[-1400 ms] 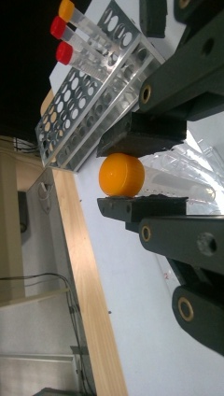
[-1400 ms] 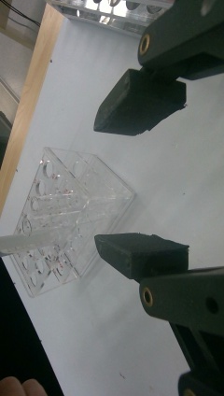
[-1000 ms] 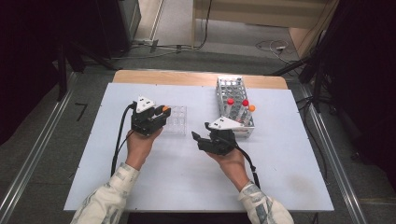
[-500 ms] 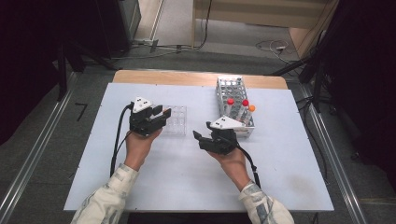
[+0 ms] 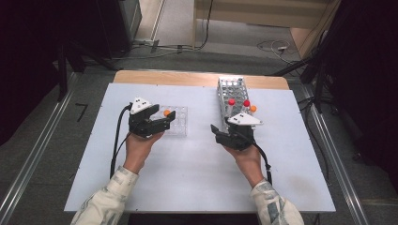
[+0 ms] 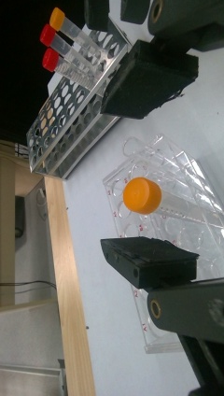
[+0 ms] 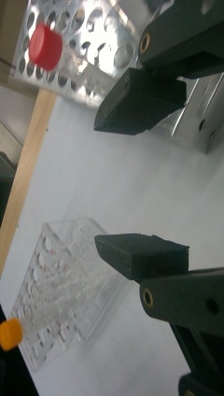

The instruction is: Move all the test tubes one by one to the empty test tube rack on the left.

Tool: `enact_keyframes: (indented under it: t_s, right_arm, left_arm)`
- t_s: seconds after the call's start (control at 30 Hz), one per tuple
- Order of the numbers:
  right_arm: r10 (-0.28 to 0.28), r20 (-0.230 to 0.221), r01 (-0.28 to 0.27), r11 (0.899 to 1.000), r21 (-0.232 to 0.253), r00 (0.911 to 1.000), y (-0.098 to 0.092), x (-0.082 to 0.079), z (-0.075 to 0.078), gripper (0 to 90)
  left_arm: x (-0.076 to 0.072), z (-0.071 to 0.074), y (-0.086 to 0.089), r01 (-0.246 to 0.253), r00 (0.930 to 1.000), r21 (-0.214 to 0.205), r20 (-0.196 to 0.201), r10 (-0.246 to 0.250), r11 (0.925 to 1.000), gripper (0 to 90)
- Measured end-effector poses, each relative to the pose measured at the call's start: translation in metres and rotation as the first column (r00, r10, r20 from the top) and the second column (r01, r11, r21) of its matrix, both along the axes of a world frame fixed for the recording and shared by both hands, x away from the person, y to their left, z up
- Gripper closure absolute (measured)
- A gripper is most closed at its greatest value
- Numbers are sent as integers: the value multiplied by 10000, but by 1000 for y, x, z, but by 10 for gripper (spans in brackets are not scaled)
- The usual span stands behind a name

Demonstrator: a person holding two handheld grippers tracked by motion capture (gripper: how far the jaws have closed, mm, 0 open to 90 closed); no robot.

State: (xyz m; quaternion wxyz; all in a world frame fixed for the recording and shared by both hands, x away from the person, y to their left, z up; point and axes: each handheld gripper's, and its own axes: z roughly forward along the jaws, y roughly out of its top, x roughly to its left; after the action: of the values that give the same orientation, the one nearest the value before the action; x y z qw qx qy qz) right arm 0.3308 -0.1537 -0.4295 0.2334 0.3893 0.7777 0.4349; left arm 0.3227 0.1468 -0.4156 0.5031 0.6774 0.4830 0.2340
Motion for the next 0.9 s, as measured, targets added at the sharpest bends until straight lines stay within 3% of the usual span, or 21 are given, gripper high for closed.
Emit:
enact_keyframes:
  t_s: [0.5,0.9]
  right_arm:
    - [-1374,186,1368,9902,277,9903,-57,7,8,371]
    - [-2281,46,2278,9731,346,9736,-80,22,0,372]
  left_arm:
    - [-1,0,-3,173,9997,65,-151,-173,9998,239]
    - [-1,-2,-5,199,9996,231,-190,-194,9995,239]
